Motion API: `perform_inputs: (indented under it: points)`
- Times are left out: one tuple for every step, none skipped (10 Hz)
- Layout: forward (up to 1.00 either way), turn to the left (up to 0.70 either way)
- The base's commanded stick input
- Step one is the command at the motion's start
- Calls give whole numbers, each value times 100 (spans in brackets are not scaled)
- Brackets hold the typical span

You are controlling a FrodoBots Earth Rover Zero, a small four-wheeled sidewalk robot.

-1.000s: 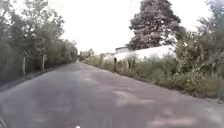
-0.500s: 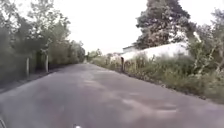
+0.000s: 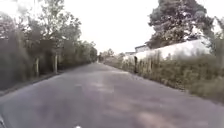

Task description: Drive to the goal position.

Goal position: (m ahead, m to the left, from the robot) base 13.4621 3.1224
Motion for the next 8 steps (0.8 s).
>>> perform_inputs:
  points:
    - [100,0]
    - [100,0]
    - [100,0]
    - [100,0]
    - [100,0]
    - [100,0]
    - [100,0]
    - [100,0]
